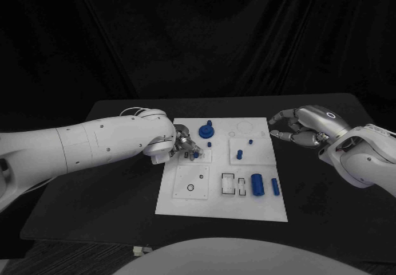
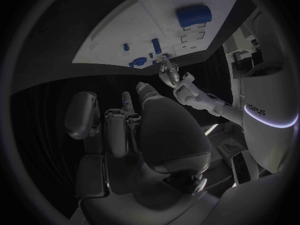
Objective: Assemble the parts on the task board
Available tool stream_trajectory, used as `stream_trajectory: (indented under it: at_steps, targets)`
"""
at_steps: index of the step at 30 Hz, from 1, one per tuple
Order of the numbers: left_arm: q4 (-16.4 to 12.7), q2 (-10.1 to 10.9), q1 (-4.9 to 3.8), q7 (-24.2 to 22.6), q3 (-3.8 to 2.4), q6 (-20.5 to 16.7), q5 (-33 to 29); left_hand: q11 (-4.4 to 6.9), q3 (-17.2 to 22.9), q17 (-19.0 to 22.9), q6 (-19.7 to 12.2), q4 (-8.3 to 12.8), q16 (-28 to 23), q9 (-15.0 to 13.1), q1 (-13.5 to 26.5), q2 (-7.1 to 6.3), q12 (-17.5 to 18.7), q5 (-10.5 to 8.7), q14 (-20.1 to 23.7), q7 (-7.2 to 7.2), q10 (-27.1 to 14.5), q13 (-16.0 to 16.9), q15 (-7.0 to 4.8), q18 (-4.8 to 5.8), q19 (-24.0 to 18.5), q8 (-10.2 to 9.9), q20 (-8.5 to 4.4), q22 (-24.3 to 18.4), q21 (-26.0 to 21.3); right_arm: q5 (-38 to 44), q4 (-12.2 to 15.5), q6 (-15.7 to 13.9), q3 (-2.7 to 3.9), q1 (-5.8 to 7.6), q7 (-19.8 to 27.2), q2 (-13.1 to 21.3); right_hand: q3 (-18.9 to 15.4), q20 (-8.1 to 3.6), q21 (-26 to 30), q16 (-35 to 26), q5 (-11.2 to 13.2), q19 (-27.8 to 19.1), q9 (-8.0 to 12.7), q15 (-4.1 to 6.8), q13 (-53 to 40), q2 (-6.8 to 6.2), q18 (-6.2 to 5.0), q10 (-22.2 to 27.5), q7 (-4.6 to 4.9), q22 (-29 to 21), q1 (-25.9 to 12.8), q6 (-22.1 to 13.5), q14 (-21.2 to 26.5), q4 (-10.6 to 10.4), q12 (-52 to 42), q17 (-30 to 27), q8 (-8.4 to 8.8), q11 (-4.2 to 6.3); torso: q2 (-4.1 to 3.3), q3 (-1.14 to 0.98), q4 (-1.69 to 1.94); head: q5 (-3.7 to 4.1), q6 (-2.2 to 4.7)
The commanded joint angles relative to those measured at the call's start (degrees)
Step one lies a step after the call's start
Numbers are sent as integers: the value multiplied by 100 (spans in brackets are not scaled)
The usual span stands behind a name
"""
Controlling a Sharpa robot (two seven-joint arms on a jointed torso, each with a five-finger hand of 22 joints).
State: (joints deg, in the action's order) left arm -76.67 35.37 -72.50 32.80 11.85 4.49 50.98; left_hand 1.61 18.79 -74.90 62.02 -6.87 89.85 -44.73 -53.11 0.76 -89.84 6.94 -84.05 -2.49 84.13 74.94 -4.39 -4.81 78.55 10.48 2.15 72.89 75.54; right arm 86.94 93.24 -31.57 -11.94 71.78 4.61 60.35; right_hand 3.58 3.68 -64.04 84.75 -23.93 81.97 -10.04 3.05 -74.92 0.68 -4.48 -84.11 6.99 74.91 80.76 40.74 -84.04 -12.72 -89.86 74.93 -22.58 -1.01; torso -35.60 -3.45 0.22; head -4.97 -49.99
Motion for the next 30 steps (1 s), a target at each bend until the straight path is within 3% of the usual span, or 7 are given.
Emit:
stream_trajectory:
  at_steps: [1,6,16,22,26,30]
  targets:
    - [4,-14,56,117,34,239,-27,-38,-193,-1510,19,-129,15,6,105,-6,-16,-208,-595,-32,587,1506,35,-7,-10,-48,24,15,-41,32,-2,29,4,-14,-99,2,29,-9,39,-23,-35,-46,5,-46,-1508,4,-71,-589,3,805,63,37,-449,-11,-14,898,37,-39,2,-2,1,-6,-1]
    - [22,-19,58,122,34,272,-27,-44,-477,-1510,30,-331,15,5,240,-27,-16,-384,-595,-40,587,1506,38,-9,-8,-86,29,24,-63,32,-4,30,4,-15,-98,2,32,-10,39,-22,-40,-45,6,-45,-1508,5,-71,-589,3,805,63,37,-449,-11,-14,898,38,-39,-1,-1,-1,-3,-1]
    - [29,5,60,98,34,210,-27,-40,-897,-1510,66,-688,15,-20,465,-35,-16,-416,-595,-36,587,1506,36,-6,7,-109,23,62,-71,32,-1,23,4,-15,-96,8,34,-10,38,-22,-45,-45,7,-45,-1508,7,-71,-589,4,806,64,37,-449,-11,-14,898,39,-39,0,0,0,-2,-1]
    - [-114,154,53,41,32,-17,-27,-27,-992,-1510,114,-748,15,-46,449,-44,-16,-415,-595,-20,587,1506,24,5,45,-84,14,111,-33,32,13,-5,4,-15,-93,34,37,-10,39,-20,-55,-44,11,-45,-1508,6,-71,-589,5,806,65,35,-450,-10,-14,900,42,-40,5,0,2,5,-1]
    - [-277,322,-16,-36,31,-135,52,-16,-1047,-1510,138,-773,15,-67,421,-54,-16,-416,-595,-8,587,1506,14,11,69,-66,6,139,-11,32,30,-42,4,-15,-89,62,37,-10,44,-23,-56,-45,11,-45,-1508,4,-72,-589,5,804,64,34,-449,-10,-14,897,42,-40,8,-1,-2,14,-1]
    - [-494,557,-208,-244,29,-406,215,6,-1138,-1510,179,-782,15,-140,303,-80,-16,-410,-595,19,587,1506,-6,29,133,-1,-12,212,52,32,38,-61,4,-14,-90,91,37,-10,44,-23,-56,-45,11,-45,-1508,4,-72,-589,5,804,64,34,-449,-10,-14,897,42,-40,2,0,0,21,-1]
